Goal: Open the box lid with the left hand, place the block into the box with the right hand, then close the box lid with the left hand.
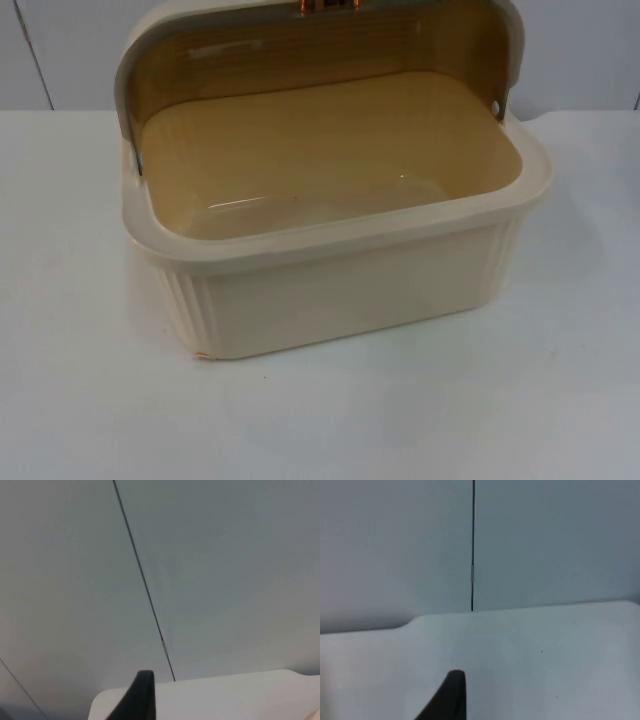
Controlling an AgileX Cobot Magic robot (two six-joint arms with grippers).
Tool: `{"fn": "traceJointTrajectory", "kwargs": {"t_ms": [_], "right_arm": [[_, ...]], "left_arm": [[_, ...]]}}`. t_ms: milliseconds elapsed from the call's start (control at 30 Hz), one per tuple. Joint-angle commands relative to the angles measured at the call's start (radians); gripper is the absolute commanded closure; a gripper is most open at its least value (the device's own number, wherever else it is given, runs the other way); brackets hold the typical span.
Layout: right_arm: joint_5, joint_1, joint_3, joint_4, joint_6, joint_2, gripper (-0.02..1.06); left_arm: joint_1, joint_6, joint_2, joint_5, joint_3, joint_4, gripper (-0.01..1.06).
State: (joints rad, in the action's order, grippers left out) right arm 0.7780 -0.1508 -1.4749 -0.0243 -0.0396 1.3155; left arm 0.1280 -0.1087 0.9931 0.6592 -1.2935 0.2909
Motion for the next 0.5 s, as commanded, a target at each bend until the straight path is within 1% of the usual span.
{"fn": "traceJointTrajectory", "kwargs": {"t_ms": [0, 133, 267, 300, 367, 400, 467], "right_arm": [[0.004, -0.006, 0.018, -0.001, -0.006, -0.005, 0.00], [0.000, -0.004, 0.029, 0.002, -0.006, -0.005, 0.00], [-0.018, -0.004, 0.029, 0.003, -0.006, -0.005, 0.00], [-0.018, -0.004, 0.029, 0.003, -0.006, -0.005, 0.00], [-0.020, -0.004, 0.029, 0.003, -0.006, -0.005, 0.00], [-0.020, -0.004, 0.029, 0.003, -0.006, -0.005, 0.00], [-0.023, -0.004, 0.029, 0.003, -0.006, -0.005, 0.00]], "left_arm": [[0.006, -0.001, -0.001, -0.014, 0.003, 0.005, 0.00], [0.006, -0.001, 0.011, -0.014, 0.003, 0.001, 0.00], [0.006, -0.001, 0.059, -0.061, 0.003, -0.004, 0.00], [0.006, -0.001, 0.059, -0.061, 0.003, -0.004, 0.00], [0.006, -0.001, 0.102, -0.081, 0.003, -0.024, 0.00], [0.006, -0.001, 0.135, -0.109, 0.001, -0.030, 0.00], [0.006, -0.001, 0.162, -0.125, -0.005, -0.038, 0.00]]}}
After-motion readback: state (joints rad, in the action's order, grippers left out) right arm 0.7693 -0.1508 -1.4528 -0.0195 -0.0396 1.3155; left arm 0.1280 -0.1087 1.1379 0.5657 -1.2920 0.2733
